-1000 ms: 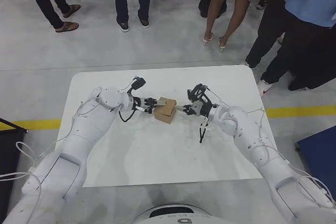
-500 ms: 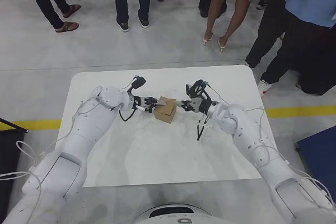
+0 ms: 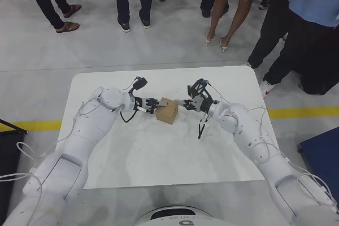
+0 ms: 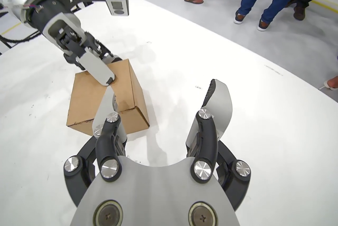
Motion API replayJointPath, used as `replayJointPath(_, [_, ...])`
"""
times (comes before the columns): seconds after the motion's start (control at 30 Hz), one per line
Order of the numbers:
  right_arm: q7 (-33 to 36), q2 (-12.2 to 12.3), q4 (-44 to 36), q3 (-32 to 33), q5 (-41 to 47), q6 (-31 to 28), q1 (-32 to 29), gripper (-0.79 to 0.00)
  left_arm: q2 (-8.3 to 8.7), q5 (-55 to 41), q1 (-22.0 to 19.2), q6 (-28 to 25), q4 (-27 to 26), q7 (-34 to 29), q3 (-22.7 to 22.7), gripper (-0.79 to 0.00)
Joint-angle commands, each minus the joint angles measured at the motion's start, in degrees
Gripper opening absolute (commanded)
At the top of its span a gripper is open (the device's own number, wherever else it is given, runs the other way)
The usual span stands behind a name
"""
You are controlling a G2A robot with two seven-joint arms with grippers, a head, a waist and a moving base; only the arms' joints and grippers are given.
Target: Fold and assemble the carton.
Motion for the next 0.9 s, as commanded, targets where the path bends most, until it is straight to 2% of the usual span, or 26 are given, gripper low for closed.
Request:
replayJointPath(0.0, [0.12, -0.03, -0.05, 0.13, 0.06, 0.04, -0.04, -0.175, -0.05, -0.94, 0.03, -0.49, -0.13, -0.05, -0.29, -0.117])
replayJointPath(0.07, [0.1, -0.06, -0.03, 0.28, 0.6, -0.61, -0.12, -0.182, 0.07, -4.49, 0.25, -2.18, -0.06, -0.36, -1.85, -0.062])
replayJointPath(0.1, [-0.05, -0.02, -0.02, 0.55, 0.98, -1.11, -0.19, -0.203, 0.32, -6.44, 0.34, -3.27, 0.22, -0.54, -3.04, 0.0])
replayJointPath(0.13, [-0.27, 0.06, -0.16, 0.87, 1.55, -2.16, -0.34, -0.237, 0.7, -7.41, 0.37, -4.36, 0.53, -0.64, -4.16, 0.0])
replayJointPath(0.17, [-0.58, 0.18, -0.47, 1.27, 2.33, -3.92, -0.5, -0.394, 1.16, -8.24, 0.48, -5.37, 0.66, -0.78, -5.35, 0.0])
replayJointPath(0.2, [-0.78, 0.34, -0.75, 1.73, 2.92, -5.62, -0.65, -0.493, 1.7, -9.65, 0.81, -6.47, 0.66, -0.81, -6.9, 0.0])
replayJointPath(0.23, [-0.78, 0.49, -1.17, 2.08, 3.26, -7.06, -0.77, -0.671, 2.36, -11.15, 1.28, -7.81, 0.46, -0.83, -8.75, 0.0])
replayJointPath(0.27, [-0.68, 0.59, -1.85, 2.21, 3.69, -8.77, -0.91, -0.785, 3.11, -12.97, 2.02, -9.36, -0.13, -0.96, -10.86, 0.0])
replayJointPath(0.33, [0.32, 0.64, -3.02, 2.12, 4.19, -11.01, -0.76, -0.785, 4.9, -17.36, 4.35, -12.79, -2.33, -2.48, -15.86, 0.0])
replayJointPath(0.43, [3.15, 0.16, -3.76, 0.55, 4.43, -11.35, 0.35, -0.785, 7.75, -21.72, 9.84, -16.28, -8.9, -5.96, -23.36, 0.0])
replayJointPath(0.57, [6.25, -0.81, -3.09, -1.97, 4.29, -10.69, 2.67, -0.785, 10.56, -20.71, 18.82, -14.2, -21.0, -7.85, -30.22, 0.0])
replayJointPath(0.6, [6.75, -1.03, -2.96, -2.54, 4.11, -10.48, 3.16, -0.785, 10.86, -20.23, 20.28, -13.42, -22.66, -7.6, -30.98, 0.0])
replayJointPath(0.87, [11.34, -2.42, -0.53, -6.07, 3.29, -9.34, 5.48, -0.785, 10.86, -20.23, 20.28, -13.42, -22.66, -7.6, -30.98, 0.0])
